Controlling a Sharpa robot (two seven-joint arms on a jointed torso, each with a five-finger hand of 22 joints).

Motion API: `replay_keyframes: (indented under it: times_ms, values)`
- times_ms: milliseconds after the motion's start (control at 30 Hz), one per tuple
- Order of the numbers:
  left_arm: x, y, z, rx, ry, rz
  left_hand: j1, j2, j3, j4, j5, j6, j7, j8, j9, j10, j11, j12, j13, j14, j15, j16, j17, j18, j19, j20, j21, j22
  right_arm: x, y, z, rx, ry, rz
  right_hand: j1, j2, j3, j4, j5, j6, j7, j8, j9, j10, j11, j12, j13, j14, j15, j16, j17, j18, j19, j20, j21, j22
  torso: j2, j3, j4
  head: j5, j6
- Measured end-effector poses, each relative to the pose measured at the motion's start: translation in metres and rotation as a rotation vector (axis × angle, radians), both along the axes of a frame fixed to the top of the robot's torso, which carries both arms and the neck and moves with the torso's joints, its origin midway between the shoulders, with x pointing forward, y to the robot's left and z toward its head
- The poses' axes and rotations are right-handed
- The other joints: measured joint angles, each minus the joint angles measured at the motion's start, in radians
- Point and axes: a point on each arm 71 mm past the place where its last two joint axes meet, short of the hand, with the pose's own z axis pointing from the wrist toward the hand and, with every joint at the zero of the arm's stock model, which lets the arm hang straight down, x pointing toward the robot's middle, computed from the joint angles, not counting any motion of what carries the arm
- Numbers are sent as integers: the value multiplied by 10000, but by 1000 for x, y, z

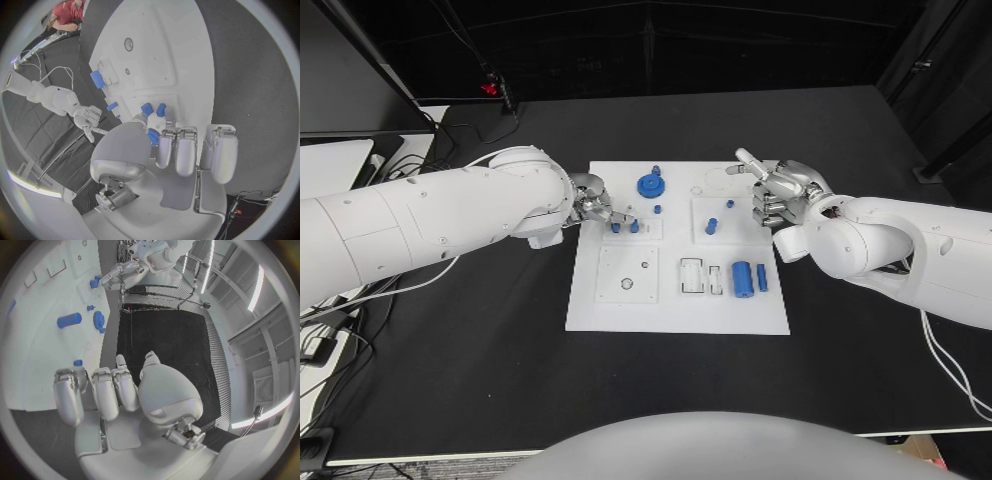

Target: Assemble the parts on the task board

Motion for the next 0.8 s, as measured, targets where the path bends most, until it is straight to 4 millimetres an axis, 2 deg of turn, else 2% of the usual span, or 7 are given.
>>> replay_keyframes:
  times_ms: [233, 433, 533, 633, 733, 800]
  values:
    - [0, 2, 0, -49, -71, 64, 0, 0, -27, -27, 0, -74, 2, 50, 69, 0, 0, 0, 0, 0, 0, 0, 0, -1, 0, 0, 0, 0, 0, 0, 0, 1, 9, 6, 0, 0, 0, 0, 0, 0, 0, 0, 0, 0, 0, 0, 0, 0, 0, 0, 0, 0, 0, 0, 0, 0, 4, 0, -1, -2, -9]
    - [-1, 10, 4, -473, -591, 273, -8, -8, -278, -9, -88, -271, 56, 127, 210, 0, 0, 0, 0, 0, 0, 0, 0, -1, 0, 0, 0, 0, 0, 0, 0, -3, 14, 1, 0, 0, 0, 0, 0, 0, 0, 0, 0, 0, 0, 0, 0, 0, 0, 0, 0, -1, 0, 0, 0, 0, 3, 2, -1, -4, 62]
    - [0, 13, 14, -980, -1221, 283, -106, -106, -396, -23, -290, -411, 97, 127, 247, 0, 0, 0, 0, 0, 0, 0, 0, 0, 0, 0, 0, 0, 0, 0, 0, -5, 17, -2, 0, 0, 0, 0, 0, 0, 0, 0, 0, 0, 0, 0, 0, 0, 0, 0, 0, -1, 0, 0, 0, 0, -2, 5, 0, -5, 97]
    - [3, 13, 30, -1697, -2171, 183, -90, -123, -497, -26, -353, -579, 142, 122, 222, 0, 0, 0, 0, 0, 0, 0, 0, 1, 0, 0, -56, 0, 0, 0, 0, -6, 17, -4, 0, 0, 0, 0, 0, 0, 0, 0, 0, 0, 0, 0, 0, 0, 0, 0, 0, 0, 0, 0, 0, 0, -7, 5, 0, -5, 124]
    - [6, 13, 44, -2437, -3126, 40, 91, -270, -667, -32, -363, -787, 251, -228, -133, -11, 31, 0, 0, 0, 48, 0, 0, -1, 39, 39, -327, 0, 0, 0, 0, -6, 17, -3, 0, 0, 0, 0, 0, 0, 0, -1, 0, 0, 0, 0, 0, 0, 0, 0, 0, 0, 0, 0, 0, 0, -7, 6, 0, -5, 154]
    - [7, 12, 50, -2850, -3631, -57, 270, -285, -718, -28, -363, -828, 292, -383, -347, -9, 99, 0, 0, 0, 109, 0, 0, -1, 32, 79, -472, 0, 0, 0, 0, -6, 17, -2, 0, 0, 0, 0, 0, 0, 0, 0, 0, 0, 0, 0, 0, 0, 0, 0, 0, 0, 0, 0, 0, 0, -7, 6, 0, -1, 169]
